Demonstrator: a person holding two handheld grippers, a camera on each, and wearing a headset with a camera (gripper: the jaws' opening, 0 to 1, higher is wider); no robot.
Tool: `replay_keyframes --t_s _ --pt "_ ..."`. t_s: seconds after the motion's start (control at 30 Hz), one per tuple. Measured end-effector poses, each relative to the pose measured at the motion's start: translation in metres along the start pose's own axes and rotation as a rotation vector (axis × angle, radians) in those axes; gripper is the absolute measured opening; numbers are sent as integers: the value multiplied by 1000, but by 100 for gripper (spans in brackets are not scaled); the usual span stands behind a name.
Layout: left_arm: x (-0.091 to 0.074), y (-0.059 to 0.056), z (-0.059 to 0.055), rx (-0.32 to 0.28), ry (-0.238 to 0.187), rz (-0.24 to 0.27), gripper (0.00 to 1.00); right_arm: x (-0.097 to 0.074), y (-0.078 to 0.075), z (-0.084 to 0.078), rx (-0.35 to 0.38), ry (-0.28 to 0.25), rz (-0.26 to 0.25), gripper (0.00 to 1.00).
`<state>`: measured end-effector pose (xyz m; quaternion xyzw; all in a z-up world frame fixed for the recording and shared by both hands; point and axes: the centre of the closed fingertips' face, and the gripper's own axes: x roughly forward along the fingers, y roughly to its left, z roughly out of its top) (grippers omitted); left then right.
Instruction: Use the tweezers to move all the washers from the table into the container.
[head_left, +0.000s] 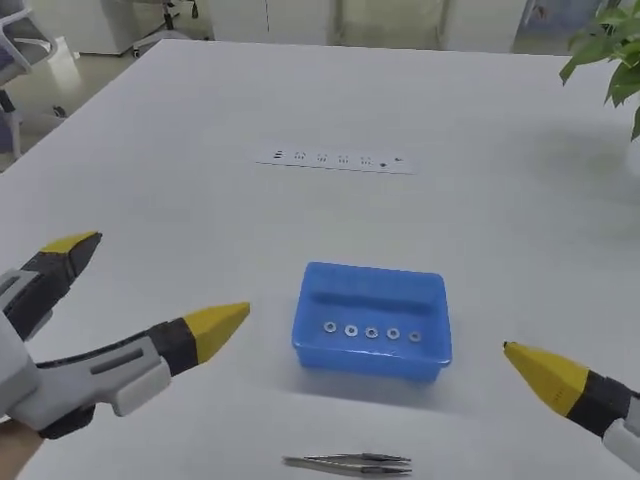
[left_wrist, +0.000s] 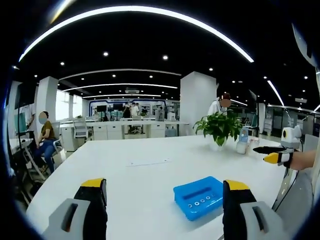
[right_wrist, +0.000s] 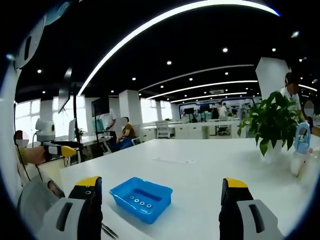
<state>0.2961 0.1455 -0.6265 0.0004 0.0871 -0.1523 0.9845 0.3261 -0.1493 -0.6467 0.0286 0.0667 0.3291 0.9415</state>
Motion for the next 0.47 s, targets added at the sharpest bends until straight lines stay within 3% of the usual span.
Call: replay_keyframes --t_s 0.2,0.3,0.47 --pt "-1 -5 0 -36 -8 -8 99 11 6 -9 -29 71 21 99" --pt "0 -11 -10 -42 36 -26 99 12 8 -14 -34 96 24 99" --pt "4 -20 -24 -39 105 -55 99 11 5 -24 19 133 21 99"
